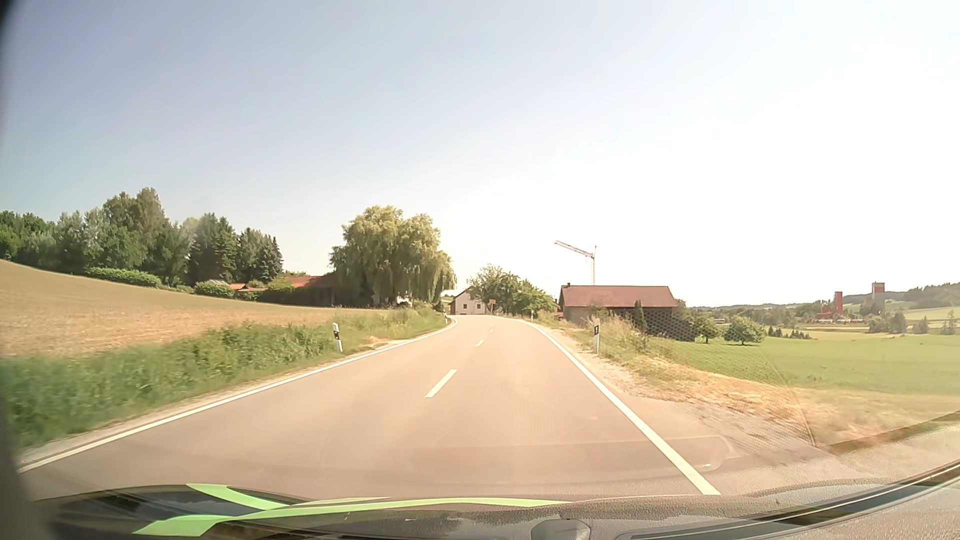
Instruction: Follow the waypoints while adhering to traffic rules and regulations
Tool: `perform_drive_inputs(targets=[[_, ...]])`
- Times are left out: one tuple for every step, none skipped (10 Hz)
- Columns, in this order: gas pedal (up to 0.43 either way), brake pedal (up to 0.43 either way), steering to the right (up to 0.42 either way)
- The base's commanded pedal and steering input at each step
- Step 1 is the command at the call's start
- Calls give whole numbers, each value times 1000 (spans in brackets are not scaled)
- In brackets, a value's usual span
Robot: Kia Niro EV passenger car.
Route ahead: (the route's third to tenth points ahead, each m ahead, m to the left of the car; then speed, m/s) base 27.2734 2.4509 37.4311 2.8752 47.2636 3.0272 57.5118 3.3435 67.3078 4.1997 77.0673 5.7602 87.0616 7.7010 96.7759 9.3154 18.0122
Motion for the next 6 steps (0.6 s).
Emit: perform_drive_inputs(targets=[[197,0,3],[197,0,3],[197,0,2],[197,0,1],[197,0,1],[209,0,0]])
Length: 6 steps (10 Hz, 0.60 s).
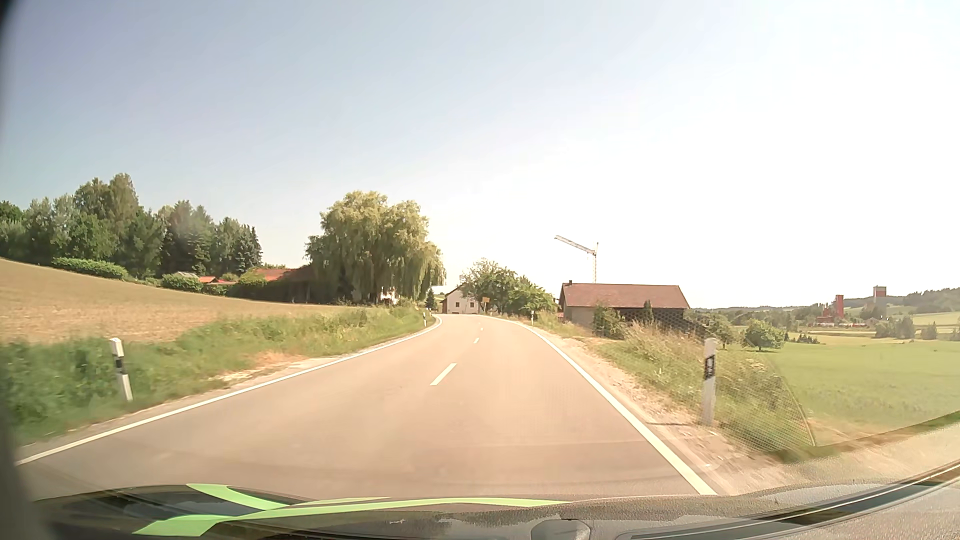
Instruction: Follow the waypoints while adhering to traffic rules and regulations
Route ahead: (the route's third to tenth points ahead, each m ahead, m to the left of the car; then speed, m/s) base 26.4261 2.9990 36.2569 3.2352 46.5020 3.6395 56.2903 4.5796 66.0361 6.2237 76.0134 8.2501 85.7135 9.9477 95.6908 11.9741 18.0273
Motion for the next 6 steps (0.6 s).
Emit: perform_drive_inputs(targets=[[209,0,0],[209,0,0],[209,0,-1],[209,0,-3],[209,0,-4],[189,0,-7]])
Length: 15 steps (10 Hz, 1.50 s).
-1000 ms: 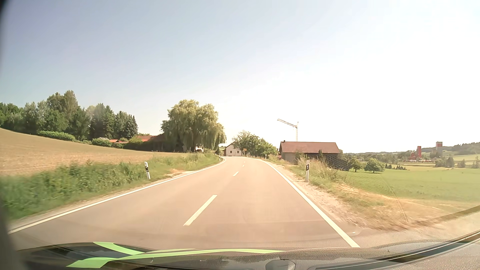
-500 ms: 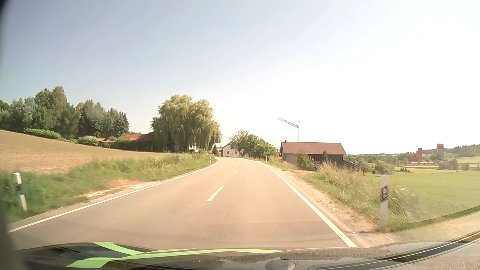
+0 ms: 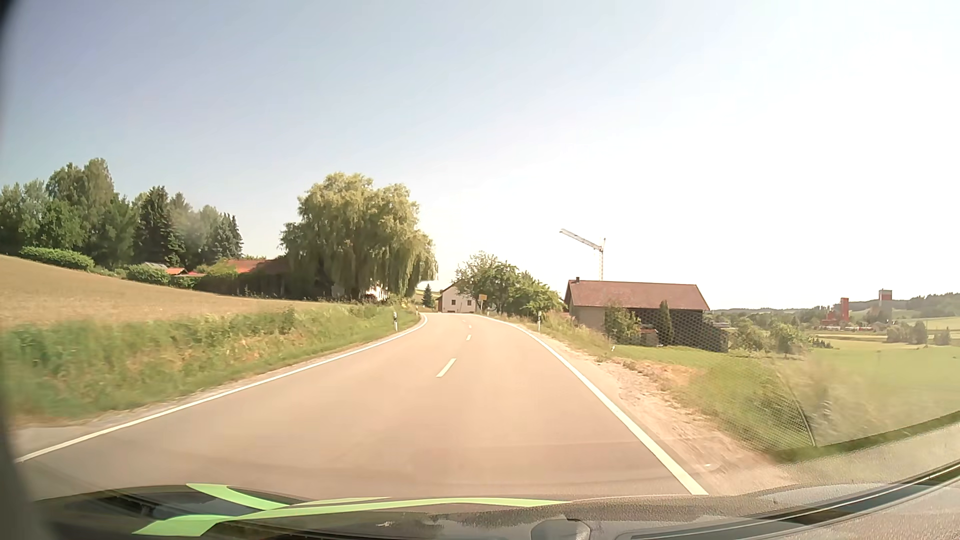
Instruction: Follow the waypoints while adhering to traffic rules and regulations
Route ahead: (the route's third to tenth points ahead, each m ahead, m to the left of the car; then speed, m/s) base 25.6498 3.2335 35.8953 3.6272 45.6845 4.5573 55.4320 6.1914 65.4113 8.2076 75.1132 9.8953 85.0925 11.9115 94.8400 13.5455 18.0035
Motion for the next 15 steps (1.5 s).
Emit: perform_drive_inputs(targets=[[169,0,-9],[169,0,-9],[169,0,-9],[169,0,-10],[169,0,-12],[169,0,-13],[169,0,-13],[169,0,-14],[169,0,-14],[169,0,-15],[169,0,-15],[118,0,-15],[39,0,-15],[0,0,-15],[0,0,-15]])
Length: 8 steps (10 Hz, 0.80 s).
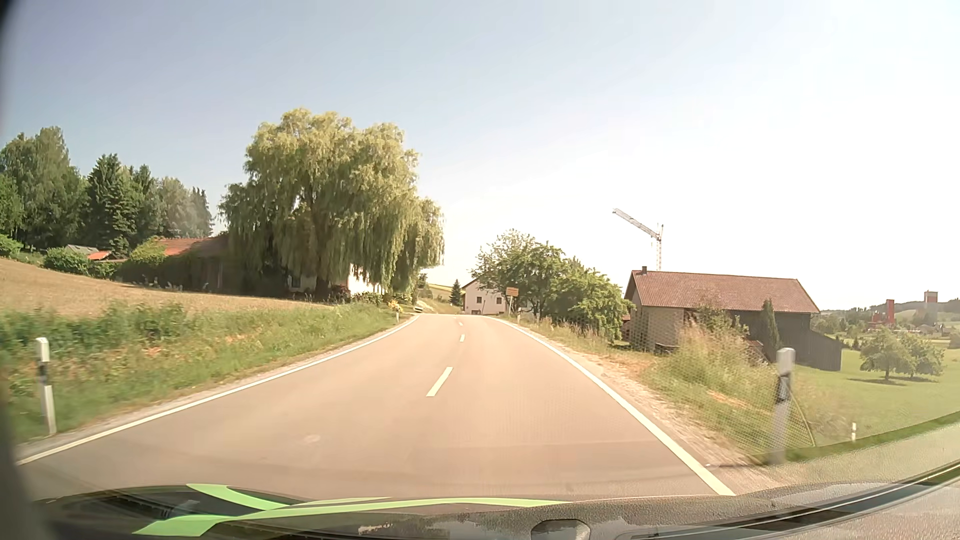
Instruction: Follow the waypoints while adhering to traffic rules and regulations
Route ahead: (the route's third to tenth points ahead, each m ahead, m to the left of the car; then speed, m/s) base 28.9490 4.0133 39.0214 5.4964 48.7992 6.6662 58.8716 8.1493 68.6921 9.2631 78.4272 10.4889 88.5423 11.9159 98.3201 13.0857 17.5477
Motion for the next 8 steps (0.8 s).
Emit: perform_drive_inputs(targets=[[0,0,-15],[0,0,-15],[0,0,-15],[0,0,-15],[0,0,-15],[0,0,-15],[0,0,-15],[0,0,-15]])
